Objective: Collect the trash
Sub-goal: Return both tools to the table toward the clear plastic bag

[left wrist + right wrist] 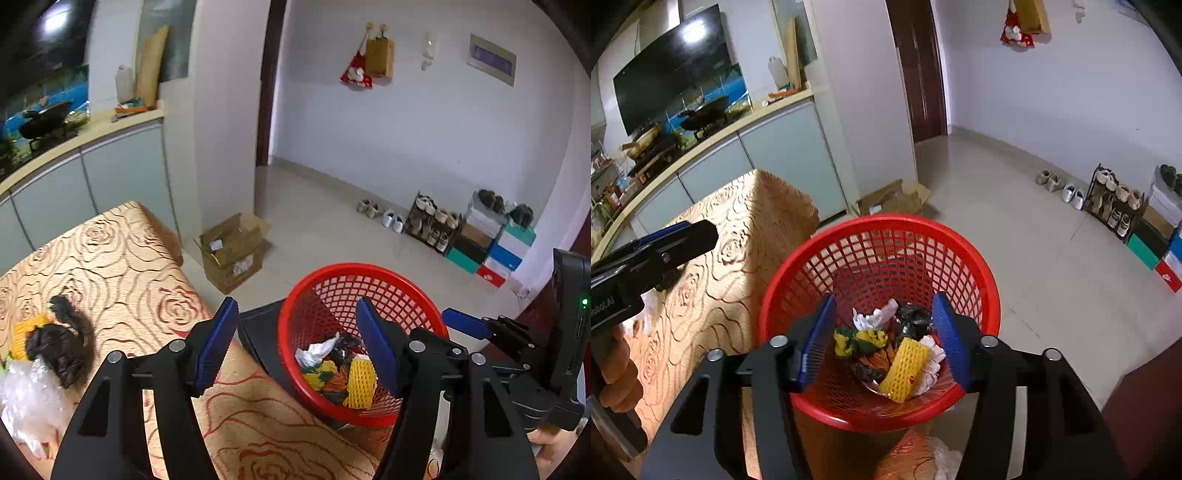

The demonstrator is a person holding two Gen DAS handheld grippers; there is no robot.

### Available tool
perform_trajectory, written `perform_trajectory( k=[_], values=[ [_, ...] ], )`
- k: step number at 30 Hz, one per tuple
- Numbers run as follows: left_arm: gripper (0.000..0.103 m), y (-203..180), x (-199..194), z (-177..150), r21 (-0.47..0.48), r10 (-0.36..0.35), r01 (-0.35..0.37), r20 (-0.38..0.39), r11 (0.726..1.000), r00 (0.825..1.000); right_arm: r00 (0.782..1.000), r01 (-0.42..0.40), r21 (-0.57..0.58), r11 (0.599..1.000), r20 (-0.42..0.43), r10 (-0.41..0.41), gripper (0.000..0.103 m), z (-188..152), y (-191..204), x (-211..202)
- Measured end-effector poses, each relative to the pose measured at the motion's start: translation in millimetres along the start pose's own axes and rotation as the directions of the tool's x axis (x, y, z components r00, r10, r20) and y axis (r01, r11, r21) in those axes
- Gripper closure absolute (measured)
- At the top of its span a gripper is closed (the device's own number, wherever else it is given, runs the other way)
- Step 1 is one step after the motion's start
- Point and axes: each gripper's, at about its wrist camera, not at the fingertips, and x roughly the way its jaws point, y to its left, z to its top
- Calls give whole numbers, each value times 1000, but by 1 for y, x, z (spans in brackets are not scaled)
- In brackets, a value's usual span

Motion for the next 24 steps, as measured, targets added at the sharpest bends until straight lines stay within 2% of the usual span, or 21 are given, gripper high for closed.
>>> perform_trajectory(
  k=[2, 4, 6, 15, 24],
  values=[
    [38, 1, -8, 0, 0, 15, -15, 15, 1000, 1000, 1000, 3, -1, 1000, 16, -3, 42, 2, 4, -6],
    [38, 5, -19, 0, -6, 29, -28, 34, 1000, 999, 999, 16, 2, 1000, 42, -16, 33, 4, 6, -12],
    [38, 10, -30, -2, -25, 41, -39, 53, 999, 998, 998, 14, 7, 1000, 67, -14, 30, 6, 10, -19],
    [37, 34, -71, -17, -87, 124, -115, 102, 990, 987, 993, -45, -33, 998, 108, 49, 30, 11, 47, -35],
    [34, 73, -121, -49, -164, 272, -250, 129, 954, 954, 982, -127, -103, 986, 125, 140, 30, 14, 99, -42]
  ],
)
